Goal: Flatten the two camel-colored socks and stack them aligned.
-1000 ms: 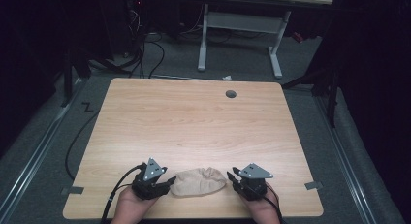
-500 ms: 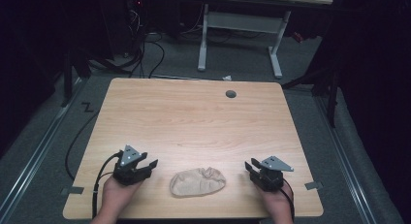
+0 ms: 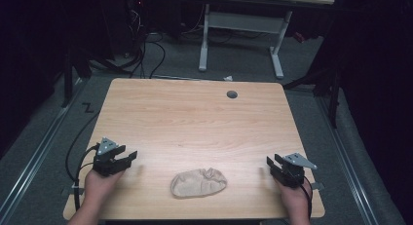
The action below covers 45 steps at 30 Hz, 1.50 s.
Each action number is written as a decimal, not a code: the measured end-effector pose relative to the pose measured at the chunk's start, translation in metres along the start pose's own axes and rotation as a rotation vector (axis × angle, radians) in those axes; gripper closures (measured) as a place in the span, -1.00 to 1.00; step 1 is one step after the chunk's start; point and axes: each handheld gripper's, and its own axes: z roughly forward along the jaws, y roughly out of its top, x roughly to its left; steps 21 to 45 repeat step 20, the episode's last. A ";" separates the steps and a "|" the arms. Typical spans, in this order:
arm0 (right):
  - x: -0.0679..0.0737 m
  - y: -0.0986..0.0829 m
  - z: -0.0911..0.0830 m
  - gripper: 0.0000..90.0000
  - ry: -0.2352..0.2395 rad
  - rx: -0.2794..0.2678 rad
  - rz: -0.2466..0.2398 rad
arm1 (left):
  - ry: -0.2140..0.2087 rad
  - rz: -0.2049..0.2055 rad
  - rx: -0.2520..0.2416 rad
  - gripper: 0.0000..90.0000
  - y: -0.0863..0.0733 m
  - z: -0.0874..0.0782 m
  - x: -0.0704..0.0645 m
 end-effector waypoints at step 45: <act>0.020 0.003 0.000 0.32 0.011 -0.004 -0.087 | -0.028 0.038 0.011 -0.06 0.001 0.000 -0.016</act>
